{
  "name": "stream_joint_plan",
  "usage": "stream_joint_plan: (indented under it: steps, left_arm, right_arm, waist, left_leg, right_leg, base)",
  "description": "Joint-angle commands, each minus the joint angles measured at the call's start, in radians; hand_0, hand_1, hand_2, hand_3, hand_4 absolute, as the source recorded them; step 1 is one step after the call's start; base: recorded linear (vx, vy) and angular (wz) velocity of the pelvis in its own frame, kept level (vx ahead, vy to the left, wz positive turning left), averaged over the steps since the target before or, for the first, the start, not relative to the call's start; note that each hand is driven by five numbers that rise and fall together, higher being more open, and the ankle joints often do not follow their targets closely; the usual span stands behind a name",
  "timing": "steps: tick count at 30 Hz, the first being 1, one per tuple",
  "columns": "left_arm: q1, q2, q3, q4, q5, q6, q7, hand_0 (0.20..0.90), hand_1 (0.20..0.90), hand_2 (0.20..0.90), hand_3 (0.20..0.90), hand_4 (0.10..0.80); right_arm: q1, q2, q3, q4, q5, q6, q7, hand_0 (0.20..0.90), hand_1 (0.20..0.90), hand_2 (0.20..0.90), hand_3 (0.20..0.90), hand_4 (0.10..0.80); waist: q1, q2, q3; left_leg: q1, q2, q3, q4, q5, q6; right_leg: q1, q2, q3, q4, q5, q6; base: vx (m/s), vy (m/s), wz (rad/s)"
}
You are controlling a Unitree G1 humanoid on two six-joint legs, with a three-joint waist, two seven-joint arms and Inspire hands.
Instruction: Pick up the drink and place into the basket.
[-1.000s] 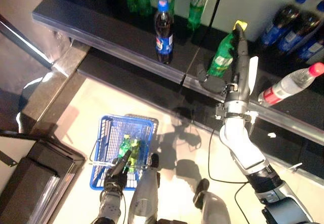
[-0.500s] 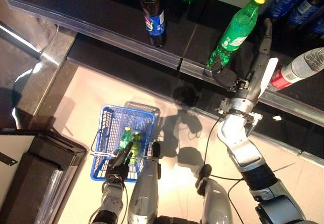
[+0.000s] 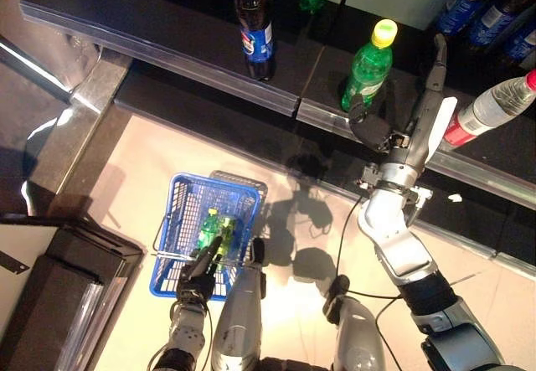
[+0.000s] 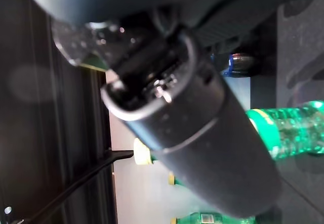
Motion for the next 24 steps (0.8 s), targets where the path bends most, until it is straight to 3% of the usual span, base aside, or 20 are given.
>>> stream_joint_plan:
  steps: [1, 24]
  left_arm:
    - [0.156, 0.032, -0.048, -0.093, 0.051, -0.059, -0.046, 0.3, 0.3, 0.3, 0.2, 0.1]
    - [0.13, 0.041, -0.068, -0.101, 0.046, -0.054, -0.037, 0.3, 0.3, 0.3, 0.2, 0.1]
  right_arm:
    - [-0.114, -0.023, -0.058, -0.119, -0.058, -0.049, -0.021, 0.9, 0.9, 0.9, 0.9, 0.8]
    - [-0.178, -0.027, -0.119, -0.019, -0.01, -0.074, -0.093, 0.9, 0.9, 0.9, 0.9, 0.8]
  waist:
    - [0.001, 0.017, -0.012]
    - [0.006, 0.023, -0.012]
  left_leg:
    - [-0.044, 0.03, -0.077, 0.042, 0.042, -0.053]
    - [-0.08, 0.0, -0.076, 0.036, 0.011, -0.027]
  right_leg:
    - [0.022, -0.005, -0.004, -0.004, 0.039, -0.059]
    - [-0.062, -0.016, -0.008, 0.021, 0.056, -0.057]
  base:
    - [0.026, 0.014, 0.06]
    - [0.001, 0.002, 0.01]
